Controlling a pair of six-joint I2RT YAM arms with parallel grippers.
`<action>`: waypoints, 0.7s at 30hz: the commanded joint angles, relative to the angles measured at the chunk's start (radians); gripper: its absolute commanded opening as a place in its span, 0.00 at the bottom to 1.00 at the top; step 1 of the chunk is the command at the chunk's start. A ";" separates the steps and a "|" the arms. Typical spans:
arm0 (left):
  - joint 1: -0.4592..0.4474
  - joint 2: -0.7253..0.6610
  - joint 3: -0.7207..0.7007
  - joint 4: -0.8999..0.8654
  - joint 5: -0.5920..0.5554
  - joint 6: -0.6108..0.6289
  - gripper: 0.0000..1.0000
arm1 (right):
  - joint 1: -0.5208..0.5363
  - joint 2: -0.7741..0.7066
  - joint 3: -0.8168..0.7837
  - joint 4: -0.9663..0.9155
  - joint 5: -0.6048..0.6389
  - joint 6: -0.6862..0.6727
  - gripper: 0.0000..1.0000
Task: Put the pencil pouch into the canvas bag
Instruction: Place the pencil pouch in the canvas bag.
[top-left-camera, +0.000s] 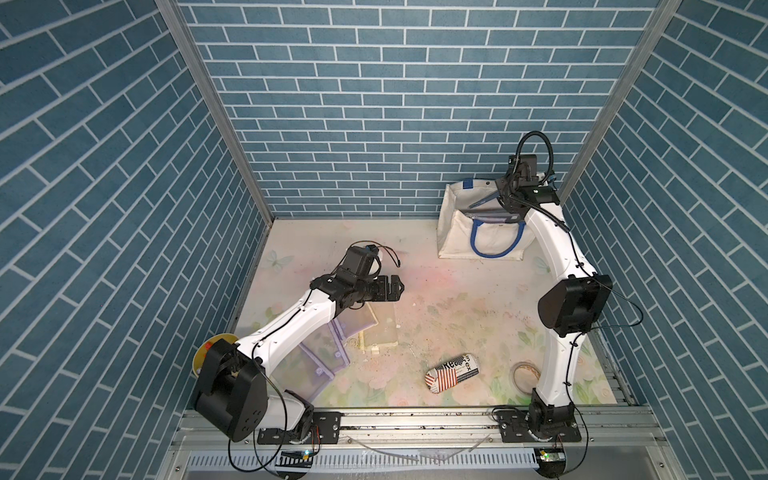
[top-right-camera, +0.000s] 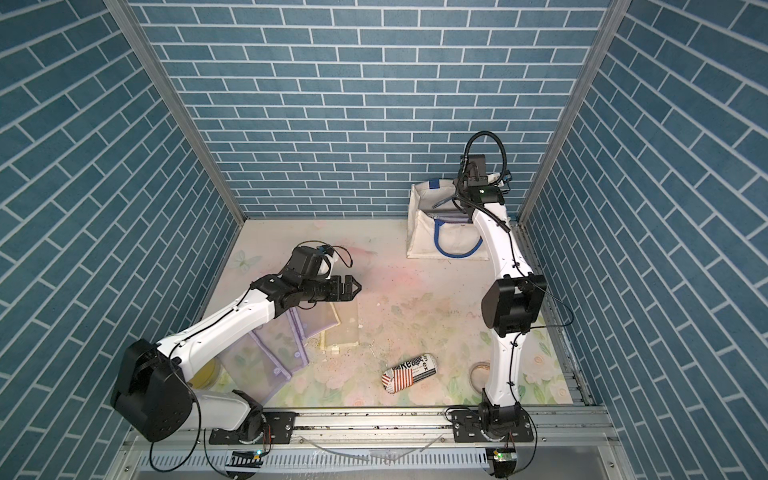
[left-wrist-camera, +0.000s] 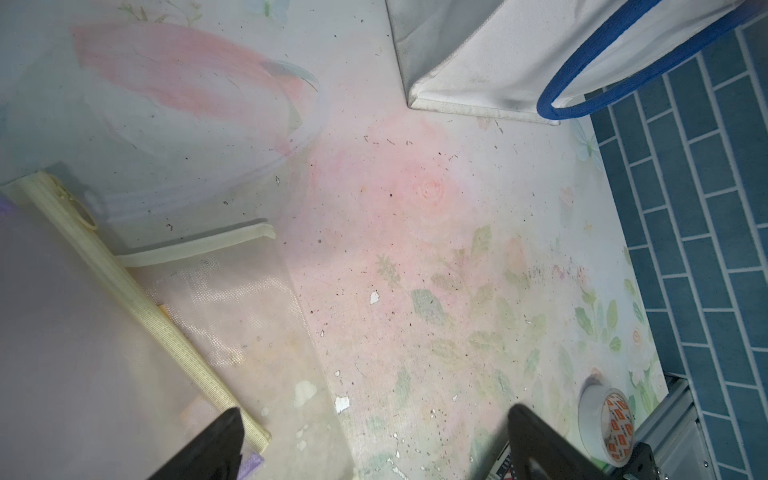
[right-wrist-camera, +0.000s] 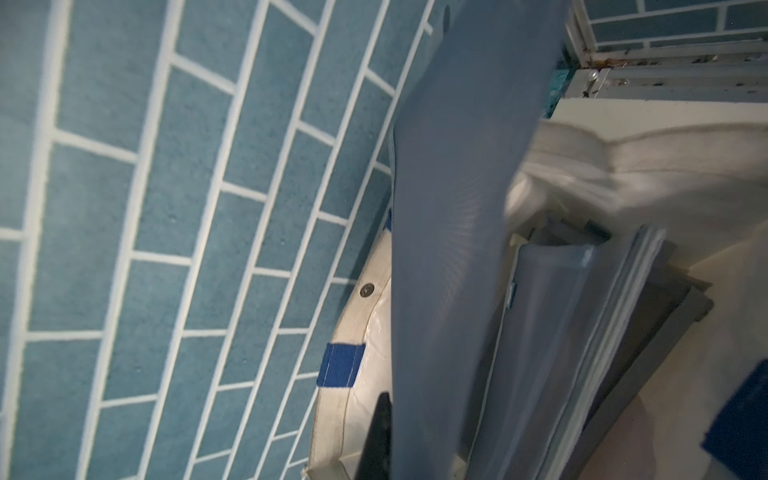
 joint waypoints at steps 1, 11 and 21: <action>-0.004 -0.024 -0.023 -0.031 0.000 0.021 1.00 | 0.009 0.014 -0.016 0.029 0.045 0.091 0.00; -0.005 -0.033 -0.036 -0.018 -0.004 0.016 0.99 | 0.026 0.056 -0.035 0.016 0.010 0.114 0.00; -0.003 -0.028 -0.054 0.000 -0.015 0.013 0.99 | 0.042 0.017 -0.121 0.066 -0.004 0.140 0.08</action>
